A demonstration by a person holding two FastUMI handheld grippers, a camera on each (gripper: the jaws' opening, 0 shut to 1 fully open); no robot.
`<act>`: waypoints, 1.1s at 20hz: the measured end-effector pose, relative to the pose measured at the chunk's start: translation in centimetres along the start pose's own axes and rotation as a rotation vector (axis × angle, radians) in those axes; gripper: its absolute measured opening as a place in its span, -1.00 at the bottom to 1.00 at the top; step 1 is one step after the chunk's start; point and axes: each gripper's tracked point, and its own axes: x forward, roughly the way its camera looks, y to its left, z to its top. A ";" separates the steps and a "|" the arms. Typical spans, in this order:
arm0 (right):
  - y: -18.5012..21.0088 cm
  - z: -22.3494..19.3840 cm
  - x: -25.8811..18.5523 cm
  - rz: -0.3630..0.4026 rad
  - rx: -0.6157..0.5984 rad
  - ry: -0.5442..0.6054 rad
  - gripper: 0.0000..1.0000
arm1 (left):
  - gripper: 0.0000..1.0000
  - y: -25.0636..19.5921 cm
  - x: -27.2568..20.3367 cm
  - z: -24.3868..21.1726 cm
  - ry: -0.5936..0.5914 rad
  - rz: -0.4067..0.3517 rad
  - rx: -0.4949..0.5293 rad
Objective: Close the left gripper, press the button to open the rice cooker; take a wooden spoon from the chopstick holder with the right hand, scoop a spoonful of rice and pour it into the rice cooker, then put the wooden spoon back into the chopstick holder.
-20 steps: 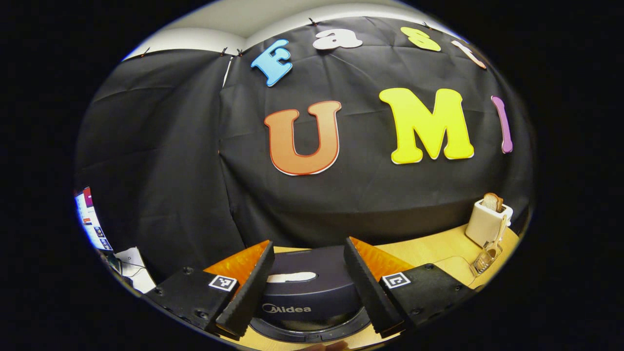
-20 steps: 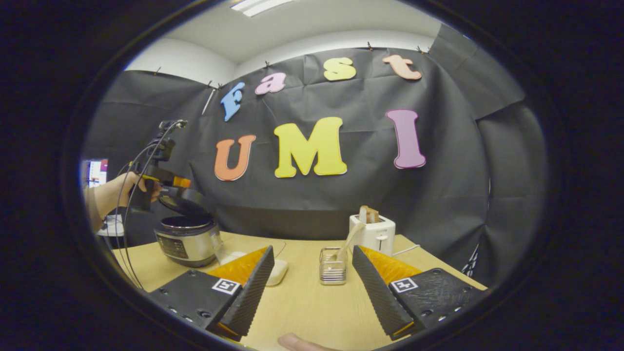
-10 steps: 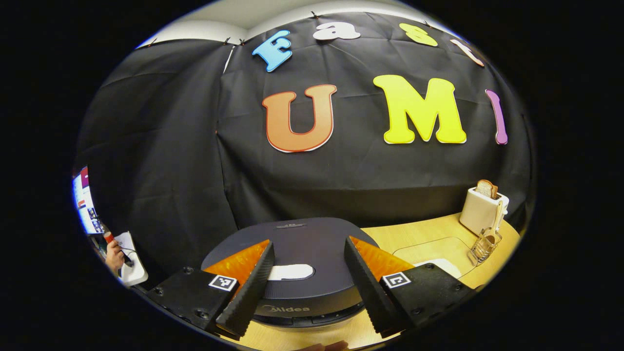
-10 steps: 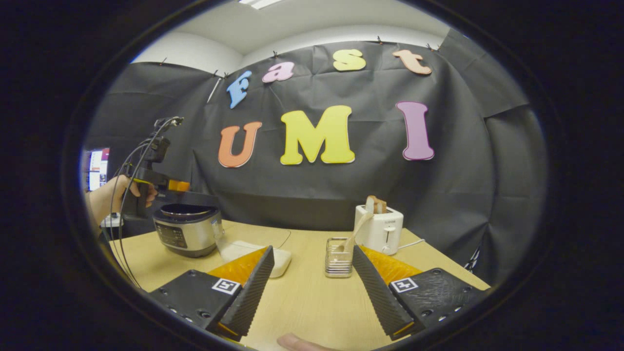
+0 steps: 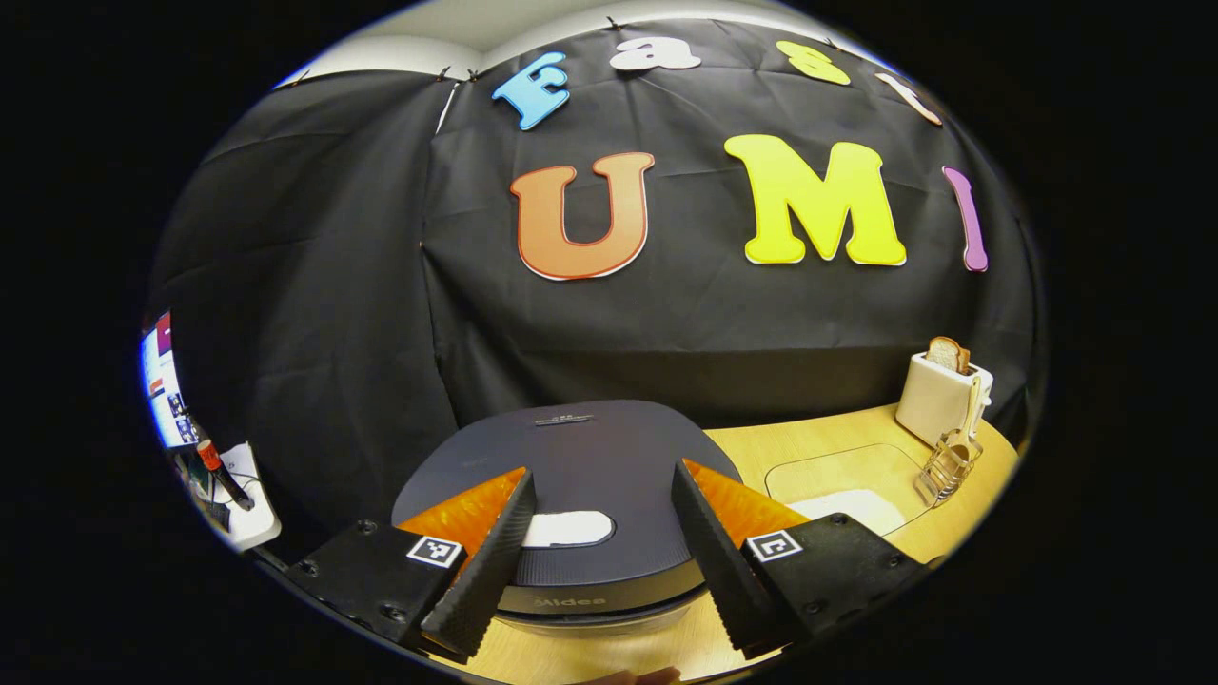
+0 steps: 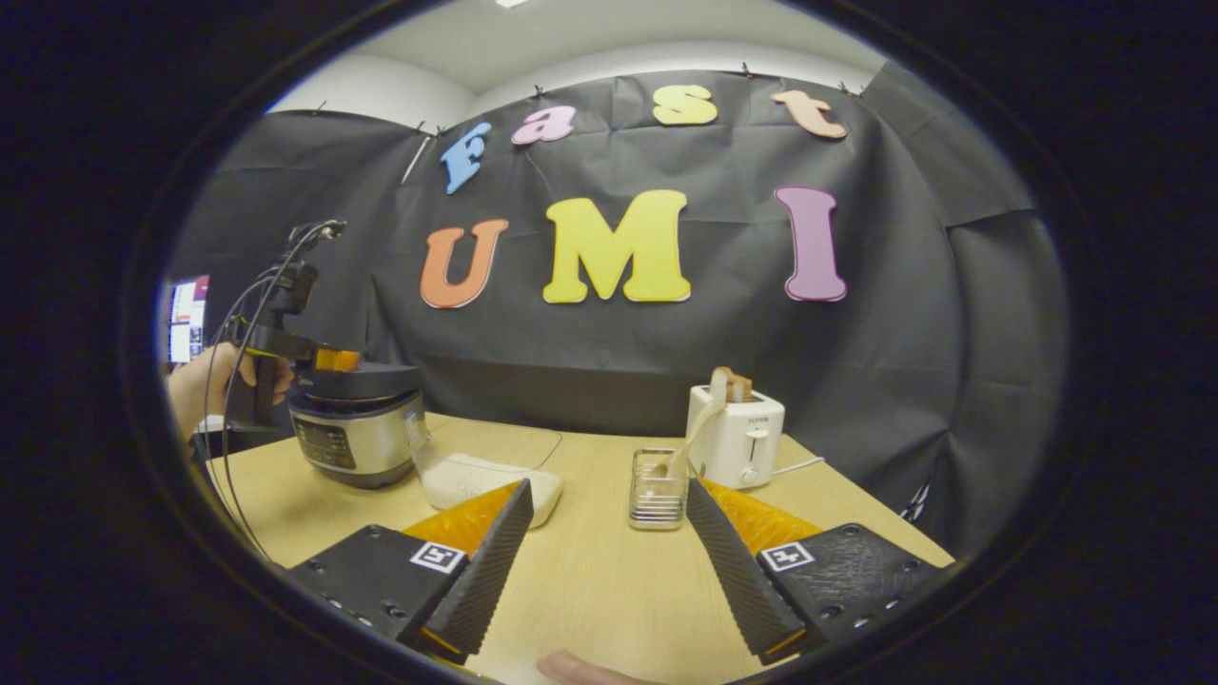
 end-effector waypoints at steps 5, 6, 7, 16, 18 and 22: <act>-0.3 0.8 -0.7 0.003 -0.003 -0.023 0.89 | 0.94 -0.1 -0.1 -1.1 -0.014 0.009 -0.007; -0.3 0.8 -0.9 0.009 0.001 -0.019 0.93 | 0.86 0.0 -0.2 -0.8 -0.034 0.013 -0.009; -0.2 0.7 -0.9 0.013 0.003 -0.015 0.93 | 0.86 -0.1 -0.1 -0.9 -0.036 0.016 -0.011; -0.8 0.7 -1.0 0.006 0.007 -0.005 0.93 | 0.86 -0.1 -0.6 -1.0 -0.135 0.047 -0.015; -0.6 0.8 -1.2 0.008 0.005 -0.009 0.89 | 0.86 -0.1 -0.8 -1.0 -0.153 0.048 -0.015; -0.3 0.6 -1.2 0.014 -0.003 -0.004 0.89 | 0.85 -0.2 -1.4 -1.4 -0.182 0.046 -0.021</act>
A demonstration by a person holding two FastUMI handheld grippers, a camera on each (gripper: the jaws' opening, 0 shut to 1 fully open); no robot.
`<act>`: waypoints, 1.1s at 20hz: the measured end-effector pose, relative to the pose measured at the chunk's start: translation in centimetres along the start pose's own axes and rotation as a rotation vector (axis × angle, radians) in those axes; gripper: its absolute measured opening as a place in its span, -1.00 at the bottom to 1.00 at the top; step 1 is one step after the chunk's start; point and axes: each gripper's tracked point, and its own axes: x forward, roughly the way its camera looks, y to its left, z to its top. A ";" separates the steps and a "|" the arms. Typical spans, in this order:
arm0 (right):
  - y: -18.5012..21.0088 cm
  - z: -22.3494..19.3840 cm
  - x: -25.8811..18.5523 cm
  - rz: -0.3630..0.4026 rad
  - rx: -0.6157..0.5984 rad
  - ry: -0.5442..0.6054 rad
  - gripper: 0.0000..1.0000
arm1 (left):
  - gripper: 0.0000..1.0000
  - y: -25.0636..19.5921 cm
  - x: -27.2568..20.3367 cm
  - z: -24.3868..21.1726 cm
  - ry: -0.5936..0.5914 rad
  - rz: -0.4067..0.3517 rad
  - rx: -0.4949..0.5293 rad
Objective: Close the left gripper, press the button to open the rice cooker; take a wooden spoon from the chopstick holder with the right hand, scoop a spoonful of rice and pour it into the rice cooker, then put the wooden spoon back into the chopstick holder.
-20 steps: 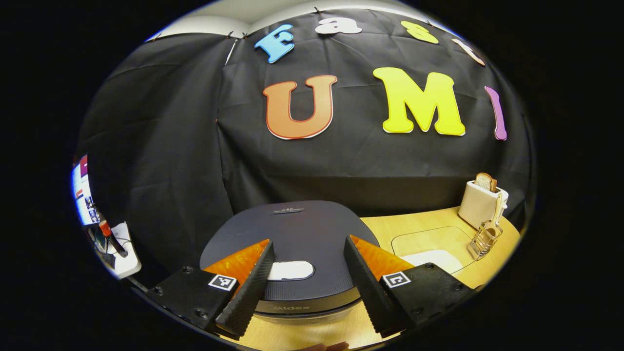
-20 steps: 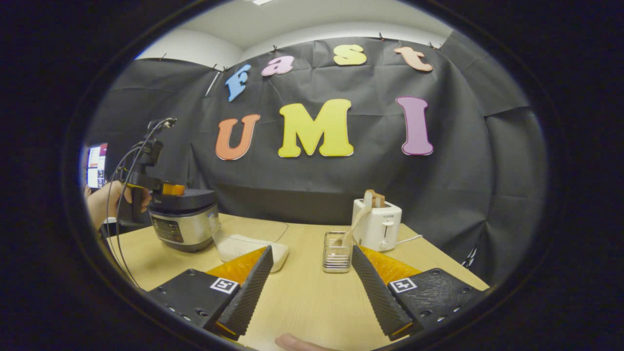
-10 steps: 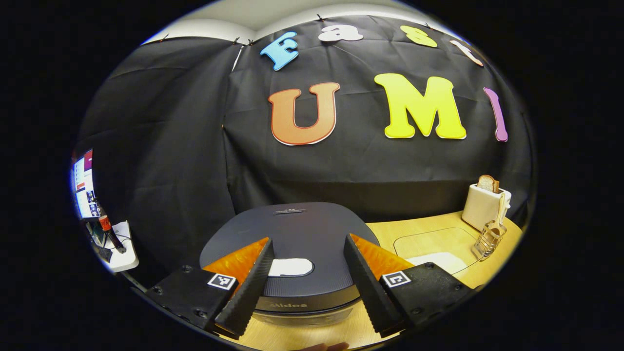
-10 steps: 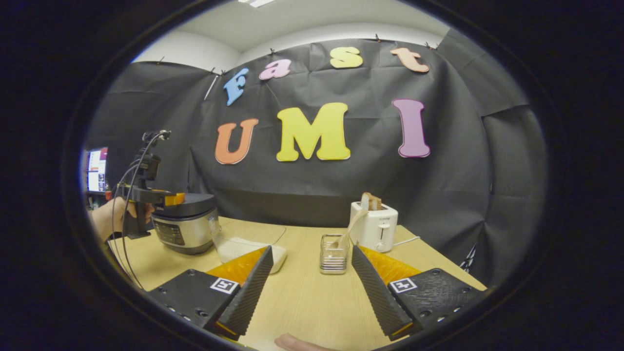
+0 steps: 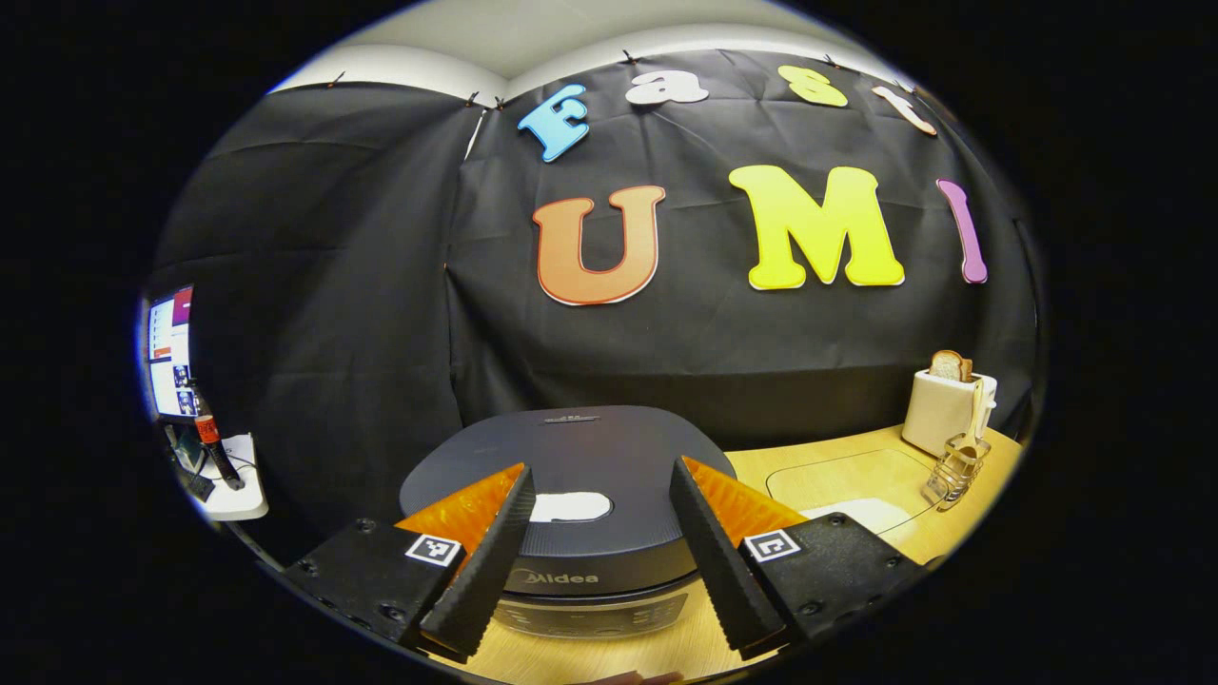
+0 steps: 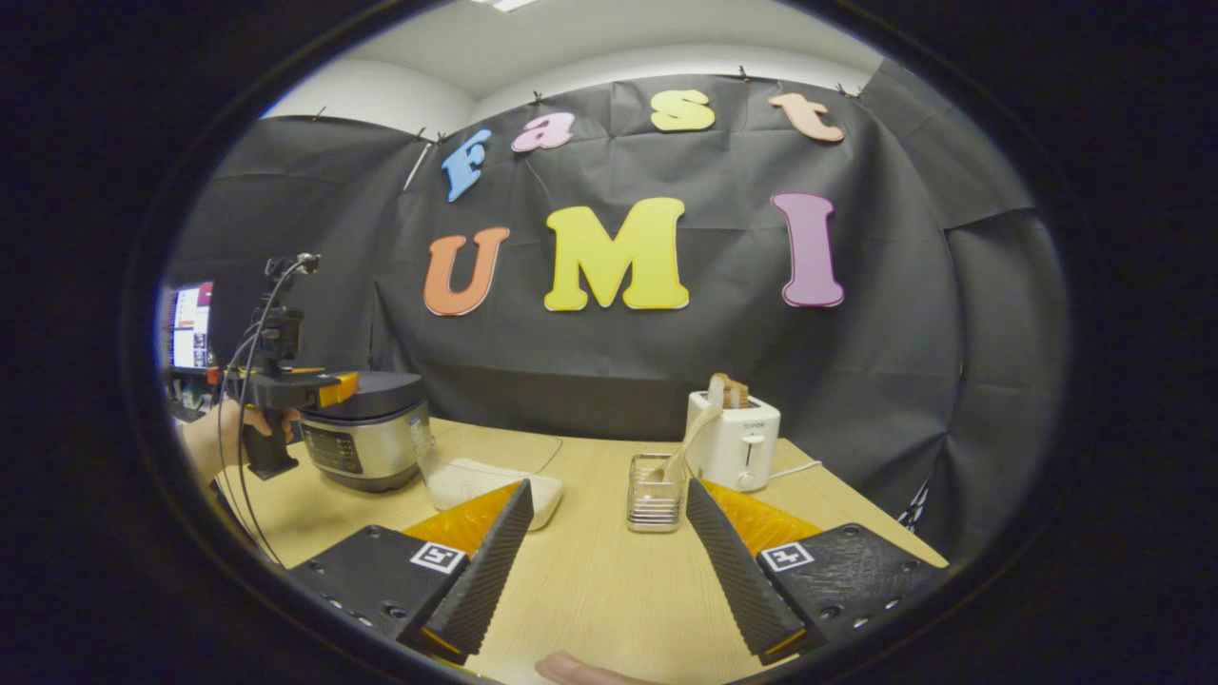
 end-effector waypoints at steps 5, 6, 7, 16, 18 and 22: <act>0.3 -0.1 0.2 0.012 0.006 0.006 0.93 | 0.82 0.0 -0.6 -0.4 -0.012 -0.004 -0.007; 0.3 0.1 0.0 0.010 0.004 0.003 0.93 | 0.80 0.0 -0.8 -0.4 -0.015 0.001 -0.006; 0.4 0.5 -0.1 0.011 0.003 -0.010 0.89 | 0.65 0.1 -0.9 -0.5 -0.015 0.005 -0.006; 0.7 0.0 -0.4 0.045 0.011 0.008 0.89 | 0.72 0.3 -1.7 -0.2 -0.042 0.048 0.014; 0.2 0.4 -0.9 0.035 0.008 0.000 0.89 | 0.70 0.0 -2.3 -0.2 -0.025 0.053 0.004; -1.0 2.4 -2.4 0.017 -0.009 -0.046 0.94 | 0.72 -0.8 -5.4 -0.5 0.031 0.065 -0.032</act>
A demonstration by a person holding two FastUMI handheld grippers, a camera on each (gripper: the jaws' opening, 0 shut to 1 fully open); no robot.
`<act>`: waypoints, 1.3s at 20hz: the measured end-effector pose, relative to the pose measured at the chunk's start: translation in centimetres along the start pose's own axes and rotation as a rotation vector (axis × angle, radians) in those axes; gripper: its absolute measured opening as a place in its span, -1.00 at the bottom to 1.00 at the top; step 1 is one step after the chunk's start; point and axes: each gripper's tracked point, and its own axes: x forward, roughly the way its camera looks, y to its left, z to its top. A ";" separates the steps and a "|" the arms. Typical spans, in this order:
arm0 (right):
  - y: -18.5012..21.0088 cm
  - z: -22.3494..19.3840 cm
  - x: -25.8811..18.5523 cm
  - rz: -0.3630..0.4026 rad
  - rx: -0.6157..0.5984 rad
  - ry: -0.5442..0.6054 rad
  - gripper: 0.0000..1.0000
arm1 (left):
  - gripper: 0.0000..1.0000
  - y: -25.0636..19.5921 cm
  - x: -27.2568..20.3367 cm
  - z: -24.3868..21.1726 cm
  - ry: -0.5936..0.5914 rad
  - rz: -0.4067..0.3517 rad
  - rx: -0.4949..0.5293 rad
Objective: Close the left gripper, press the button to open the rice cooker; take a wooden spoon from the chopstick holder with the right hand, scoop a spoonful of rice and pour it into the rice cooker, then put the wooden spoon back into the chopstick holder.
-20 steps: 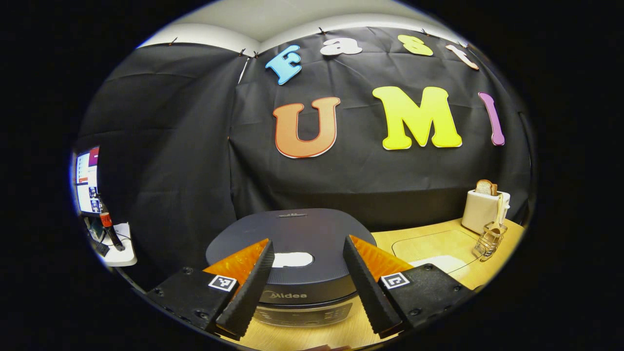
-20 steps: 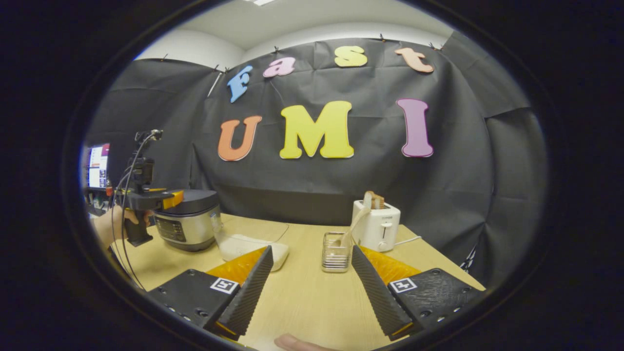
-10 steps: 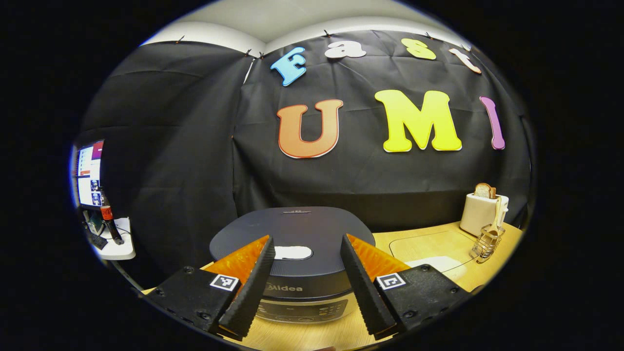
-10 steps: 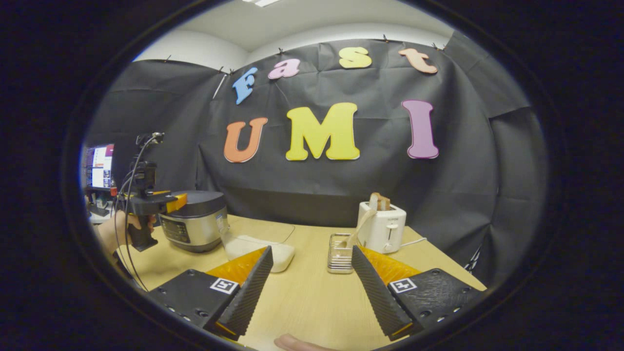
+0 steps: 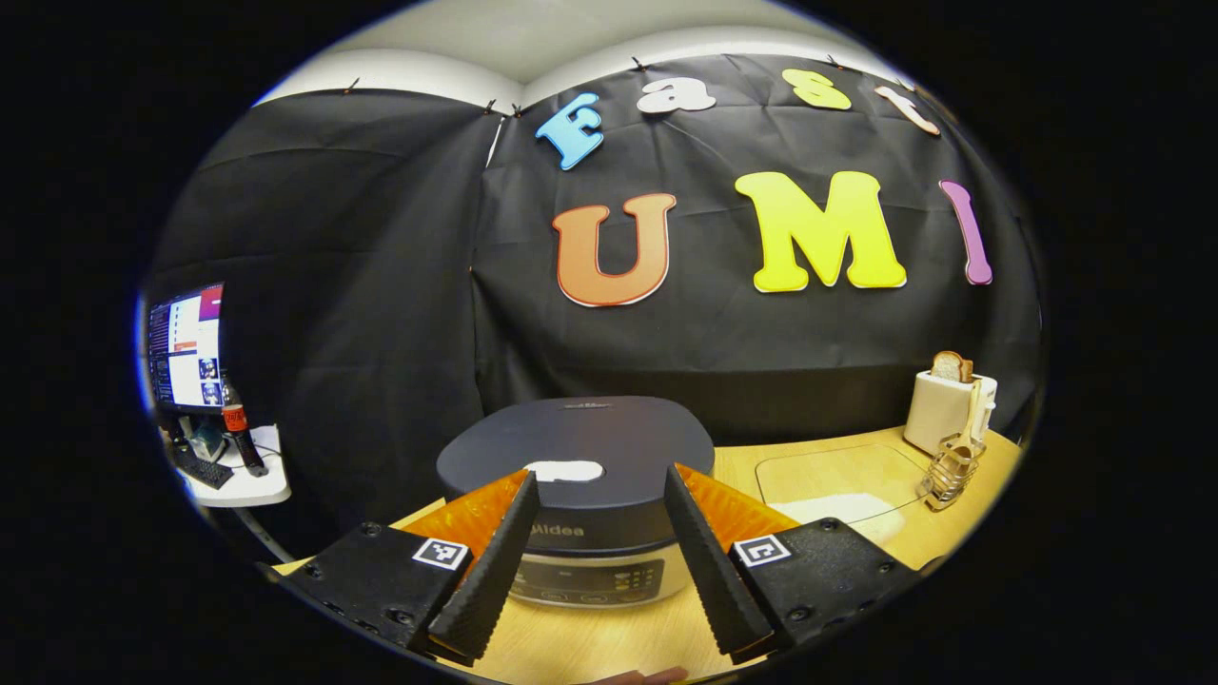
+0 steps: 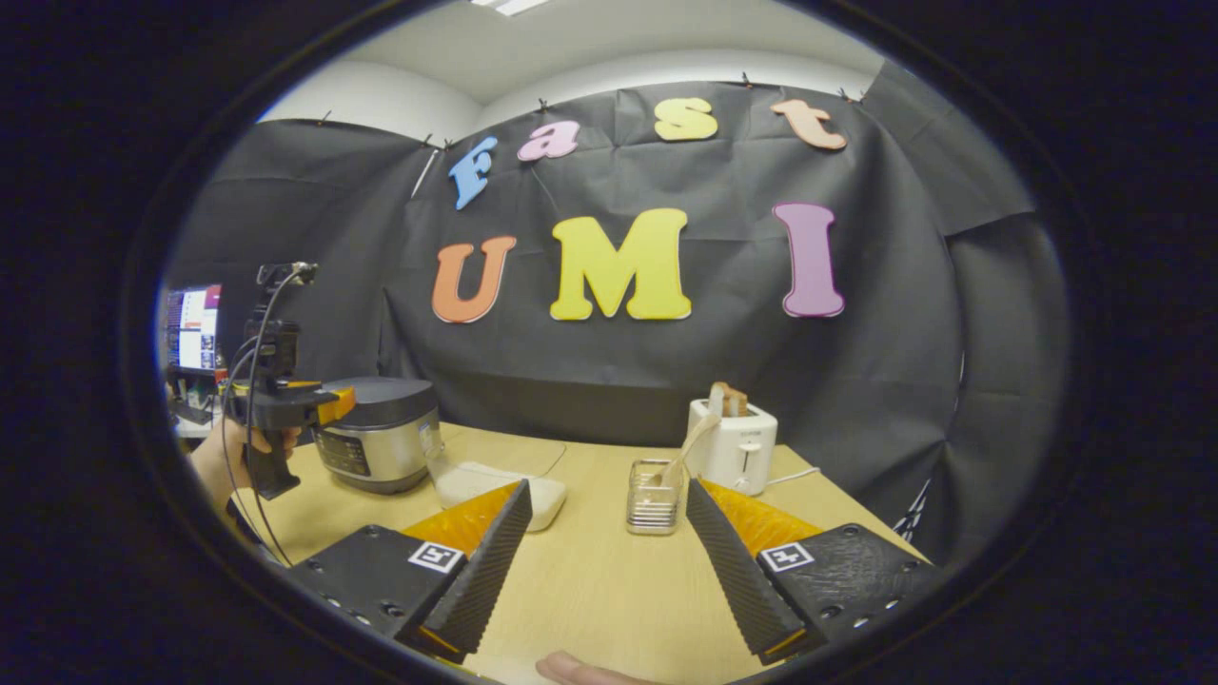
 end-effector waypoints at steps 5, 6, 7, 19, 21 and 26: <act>-0.3 1.1 -0.5 0.051 -0.027 -0.047 0.94 | 0.72 -1.3 -5.2 3.5 -0.028 -0.012 -0.003; -0.4 1.3 -0.5 0.052 -0.028 -0.044 0.94 | 0.72 -1.5 -6.3 4.5 -0.055 -0.016 0.013; -0.5 1.2 -0.6 0.061 -0.035 -0.043 0.94 | 0.72 -1.7 -7.1 5.7 -0.086 -0.017 0.026; -1.8 4.1 -0.9 -0.035 -0.261 -0.132 0.90 | 0.75 -7.8 -14.9 13.7 -0.207 -0.197 0.051; -2.4 6.1 -1.2 -0.069 -0.265 -0.150 0.92 | 0.77 -7.7 -16.4 16.5 -0.248 -0.199 0.062; -3.6 13.9 -0.1 -0.133 -0.270 -0.227 0.89 | 0.77 -8.4 -17.2 22.8 -0.238 -0.215 0.049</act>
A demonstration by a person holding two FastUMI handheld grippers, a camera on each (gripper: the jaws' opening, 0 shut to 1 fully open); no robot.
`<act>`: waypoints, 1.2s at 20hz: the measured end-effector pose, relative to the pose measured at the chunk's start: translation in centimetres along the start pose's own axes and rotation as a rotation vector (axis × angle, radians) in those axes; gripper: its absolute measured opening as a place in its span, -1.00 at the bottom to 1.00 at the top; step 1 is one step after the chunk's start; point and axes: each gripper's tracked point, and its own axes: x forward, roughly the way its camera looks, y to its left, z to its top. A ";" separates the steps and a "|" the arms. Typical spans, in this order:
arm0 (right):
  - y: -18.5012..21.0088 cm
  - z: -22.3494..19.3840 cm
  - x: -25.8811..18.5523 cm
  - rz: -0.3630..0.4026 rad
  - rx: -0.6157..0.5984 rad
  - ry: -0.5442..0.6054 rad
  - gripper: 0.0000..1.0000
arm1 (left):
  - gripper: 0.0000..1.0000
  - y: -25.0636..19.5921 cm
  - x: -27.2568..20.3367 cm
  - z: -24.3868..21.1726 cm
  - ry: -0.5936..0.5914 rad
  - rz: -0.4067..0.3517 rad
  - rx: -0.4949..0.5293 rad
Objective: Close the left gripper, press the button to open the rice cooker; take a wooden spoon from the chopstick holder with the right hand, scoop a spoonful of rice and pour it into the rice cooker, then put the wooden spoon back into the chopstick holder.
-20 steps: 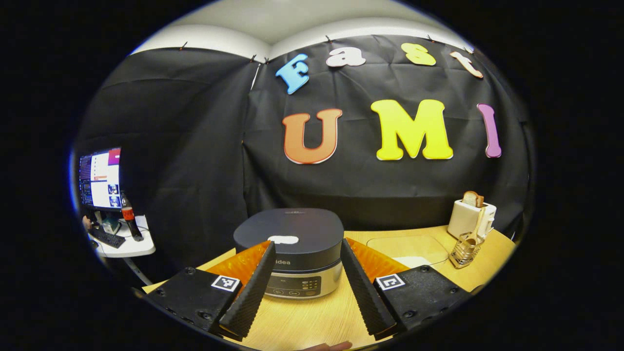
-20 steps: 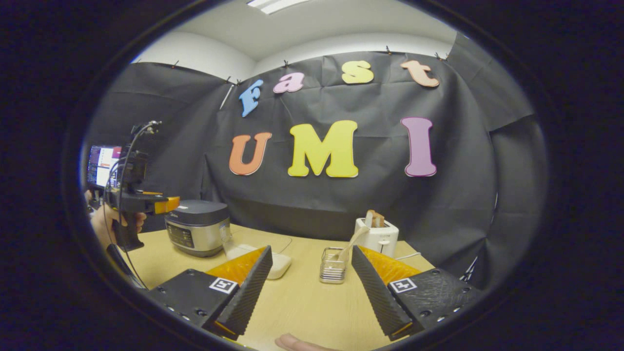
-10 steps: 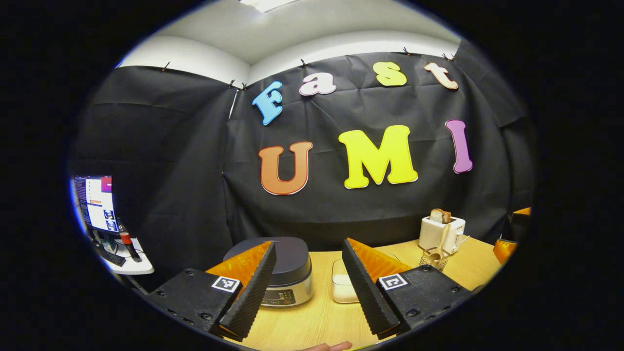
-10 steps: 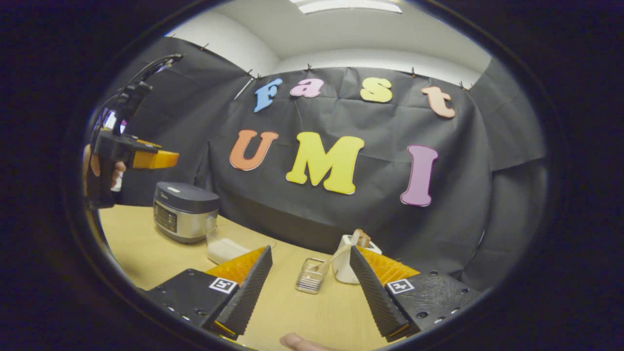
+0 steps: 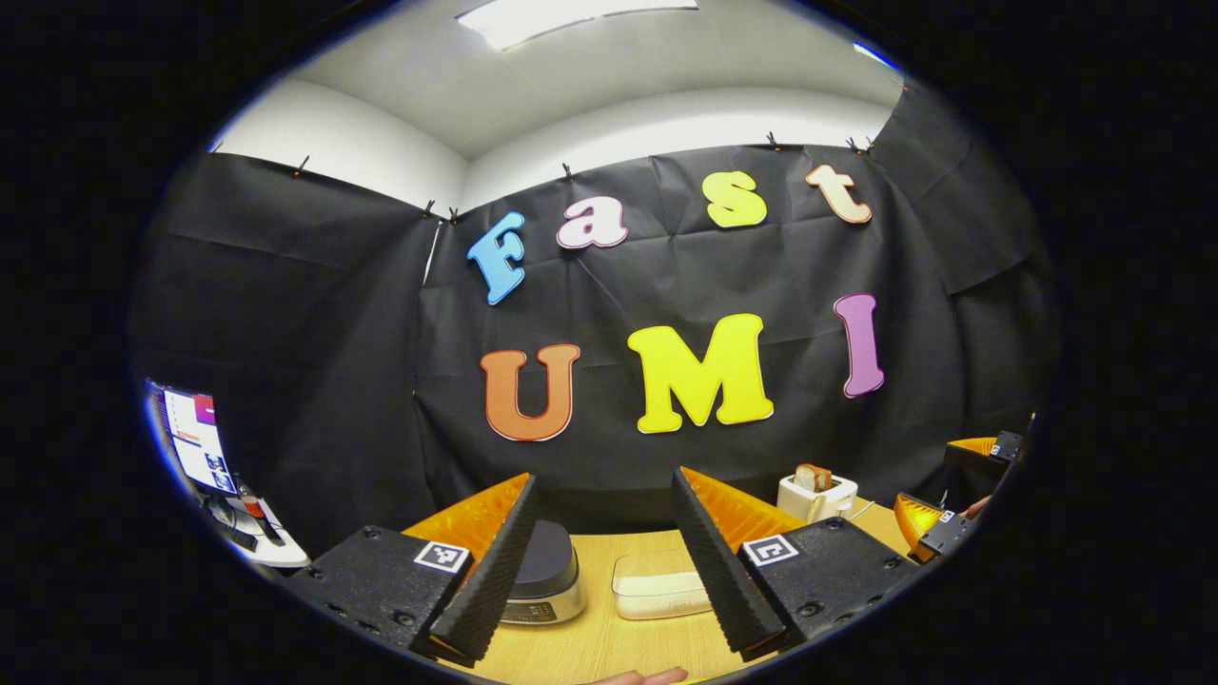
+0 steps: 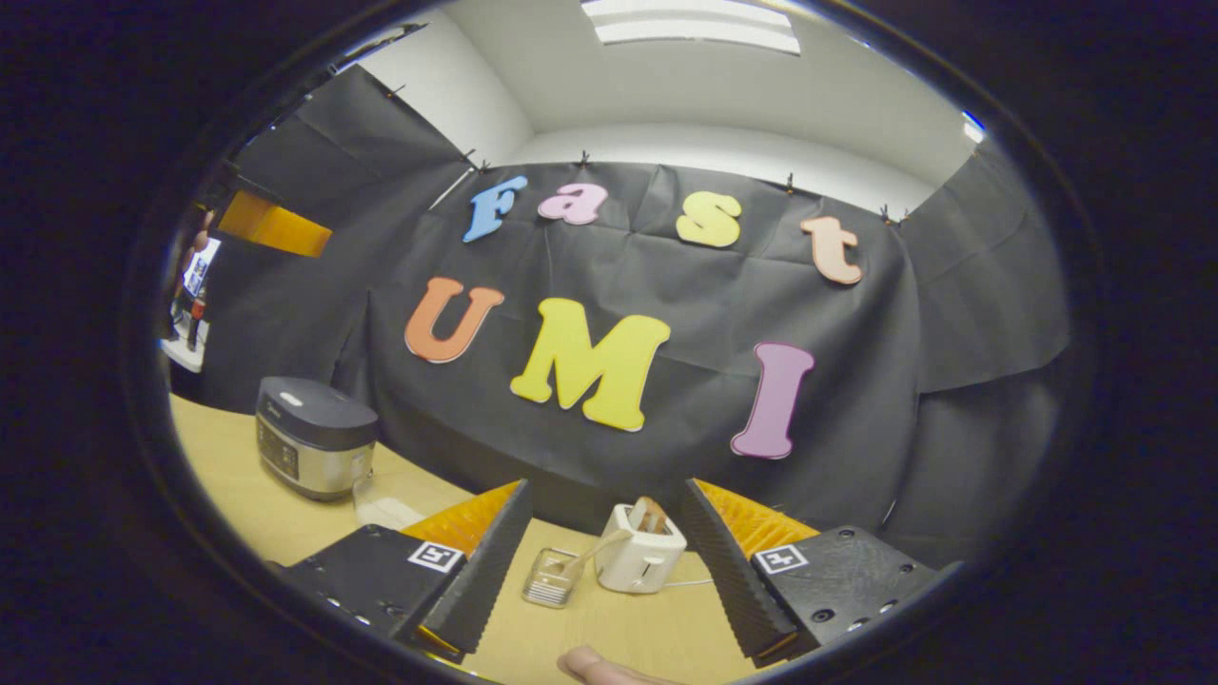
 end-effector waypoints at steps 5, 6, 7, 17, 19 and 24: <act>0.0 3.7 1.8 0.036 0.094 -0.006 0.92 | 0.77 -1.5 1.6 4.7 -0.023 -0.055 -0.007; 0.2 3.5 2.0 0.035 0.103 0.001 0.90 | 0.77 -1.7 1.5 4.6 -0.022 -0.059 -0.018; 0.6 2.8 2.1 0.041 0.112 0.016 0.89 | 0.77 -1.7 1.4 4.0 -0.010 -0.064 -0.030; 1.6 0.6 0.8 0.076 0.096 0.075 0.89 | 0.77 -1.6 0.1 0.8 -0.010 -0.055 -0.020; 2.7 1.1 0.5 0.097 0.101 0.060 0.92 | 0.77 -1.2 -0.3 1.3 -0.037 -0.048 -0.003; 6.0 1.1 0.2 0.145 0.067 0.039 0.90 | 0.72 -1.4 -0.7 -0.5 -0.049 -0.058 0.036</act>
